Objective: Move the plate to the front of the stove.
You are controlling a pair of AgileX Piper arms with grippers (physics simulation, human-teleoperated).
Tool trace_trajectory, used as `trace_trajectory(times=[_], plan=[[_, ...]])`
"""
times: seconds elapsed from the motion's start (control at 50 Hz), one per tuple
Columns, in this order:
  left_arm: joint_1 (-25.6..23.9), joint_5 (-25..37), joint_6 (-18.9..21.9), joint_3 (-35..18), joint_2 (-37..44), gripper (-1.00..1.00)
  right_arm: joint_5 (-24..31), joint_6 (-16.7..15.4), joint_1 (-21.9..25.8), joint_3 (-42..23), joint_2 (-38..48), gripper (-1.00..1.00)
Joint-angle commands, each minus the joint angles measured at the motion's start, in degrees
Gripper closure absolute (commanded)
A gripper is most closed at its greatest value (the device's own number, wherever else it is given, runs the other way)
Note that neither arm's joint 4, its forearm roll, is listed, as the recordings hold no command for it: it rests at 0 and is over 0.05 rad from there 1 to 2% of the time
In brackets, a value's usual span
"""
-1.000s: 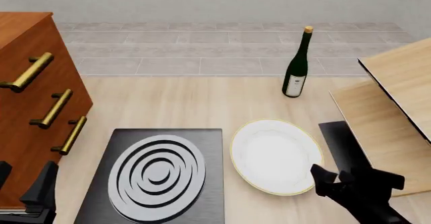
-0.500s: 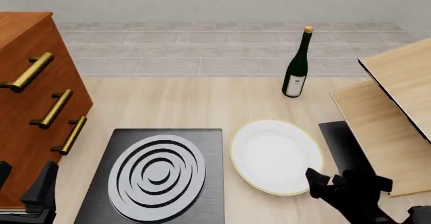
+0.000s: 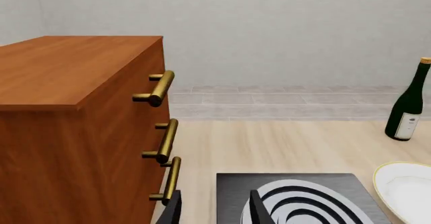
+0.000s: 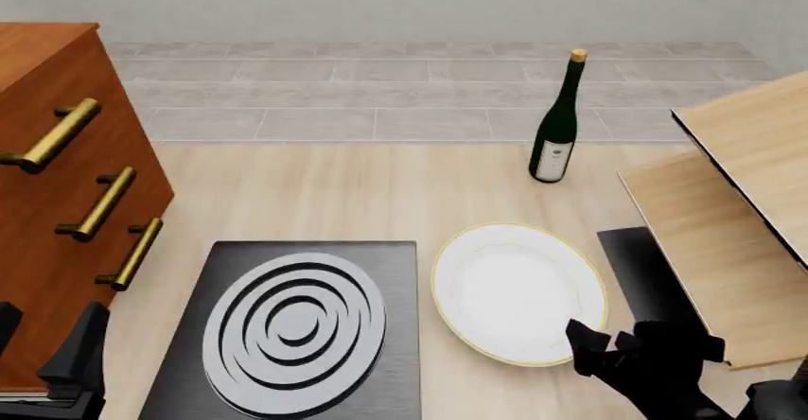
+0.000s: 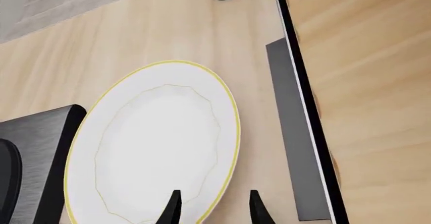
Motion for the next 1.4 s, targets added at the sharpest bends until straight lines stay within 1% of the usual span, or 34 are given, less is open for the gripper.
trace_trajectory(times=[0.02, 0.52, 0.78, 0.8, 1.4], plan=[[0.00, 0.00, -0.01, 0.00, 0.00, -1.00, -0.33, 0.44, 0.86, -0.50, 1.27, -1.00], [0.00, 0.00, 0.00, 0.00, -0.01, -1.00, -0.34, 1.82, 1.72, -3.08, 4.83, -1.00], [-0.01, 0.00, 0.00, 0.00, 0.00, -1.00, -0.34, 1.98, 1.50, -2.56, 4.07, -1.00], [0.00, 0.00, 0.01, 0.00, 0.00, -1.00, -0.34, 2.14, 1.45, -2.45, 3.90, 1.00], [-0.02, 0.00, 0.03, 0.00, 0.02, -1.00, -0.34, 1.78, 0.12, -0.43, 0.88, 1.00]])
